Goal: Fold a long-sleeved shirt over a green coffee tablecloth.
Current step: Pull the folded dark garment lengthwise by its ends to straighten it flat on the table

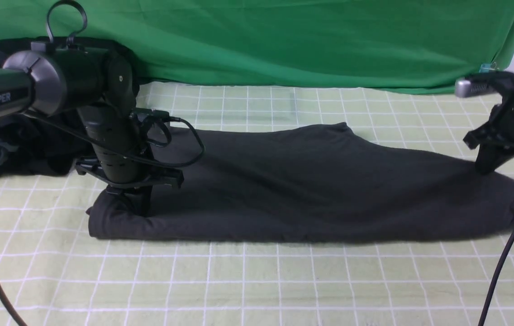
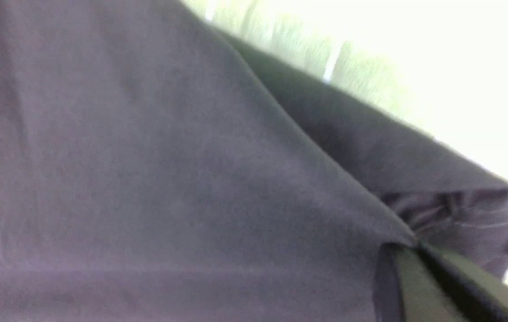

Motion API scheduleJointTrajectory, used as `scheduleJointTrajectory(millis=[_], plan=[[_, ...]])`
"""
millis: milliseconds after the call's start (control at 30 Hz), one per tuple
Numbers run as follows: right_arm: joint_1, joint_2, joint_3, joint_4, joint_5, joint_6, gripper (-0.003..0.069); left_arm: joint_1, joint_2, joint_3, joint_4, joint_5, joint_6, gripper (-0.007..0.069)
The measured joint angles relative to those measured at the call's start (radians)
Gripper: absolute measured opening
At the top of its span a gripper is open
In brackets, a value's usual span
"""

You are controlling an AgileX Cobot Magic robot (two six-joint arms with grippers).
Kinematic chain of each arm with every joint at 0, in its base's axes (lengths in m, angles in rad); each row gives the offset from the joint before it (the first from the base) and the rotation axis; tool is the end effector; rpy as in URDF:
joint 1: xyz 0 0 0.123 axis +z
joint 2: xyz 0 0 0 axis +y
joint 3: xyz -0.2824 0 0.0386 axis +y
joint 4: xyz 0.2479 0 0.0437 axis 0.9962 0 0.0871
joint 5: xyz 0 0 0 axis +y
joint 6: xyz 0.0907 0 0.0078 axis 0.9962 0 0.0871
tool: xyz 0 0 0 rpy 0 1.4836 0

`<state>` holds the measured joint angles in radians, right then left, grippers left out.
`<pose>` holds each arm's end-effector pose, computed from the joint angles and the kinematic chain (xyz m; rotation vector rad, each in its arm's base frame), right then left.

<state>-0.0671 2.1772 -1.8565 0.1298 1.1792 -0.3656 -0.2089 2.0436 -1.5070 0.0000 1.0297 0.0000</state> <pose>0.4558 -0.0197 0.2071 -0.3811 2.9335 0.1289 0.3977 -0.0843 0.1770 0.3180 3.0337 -0.0146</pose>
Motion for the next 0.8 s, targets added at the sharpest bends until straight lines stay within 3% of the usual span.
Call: scheduleJointTrajectory(millis=[233,333,500,567,667,733,767,800], plan=[[0.000,0.017,-0.013,-0.052,-0.057,-0.001,0.0013,0.000,0.000,0.000,-0.005,-0.001,0.000,-0.0006],[0.002,0.032,-0.013,-0.074,-0.119,0.011,0.0055,0.000,0.000,0.000,-0.005,-0.001,0.000,-0.0006],[0.002,0.032,-0.013,-0.103,-0.155,0.067,0.0313,0.000,0.000,0.000,0.000,-0.002,0.000,-0.0006],[0.002,0.017,-0.014,-0.111,-0.115,0.109,0.0367,0.000,-0.003,0.000,0.000,-0.003,0.000,-0.0006],[0.001,-0.028,-0.016,-0.130,-0.014,0.164,0.0327,0.000,-0.035,0.001,0.008,-0.010,-0.031,-0.0006],[-0.008,-0.095,-0.007,-0.136,0.016,0.174,0.0222,0.000,-0.079,0.002,0.016,-0.022,-0.046,-0.0006],[-0.009,-0.095,-0.007,-0.136,0.017,0.173,0.0211,0.000,-0.084,0.002,0.016,-0.025,-0.049,-0.0006],[-0.018,-0.140,0.008,-0.137,0.020,0.181,0.0139,0.000,-0.115,0.004,0.015,-0.031,-0.059,-0.0006]])
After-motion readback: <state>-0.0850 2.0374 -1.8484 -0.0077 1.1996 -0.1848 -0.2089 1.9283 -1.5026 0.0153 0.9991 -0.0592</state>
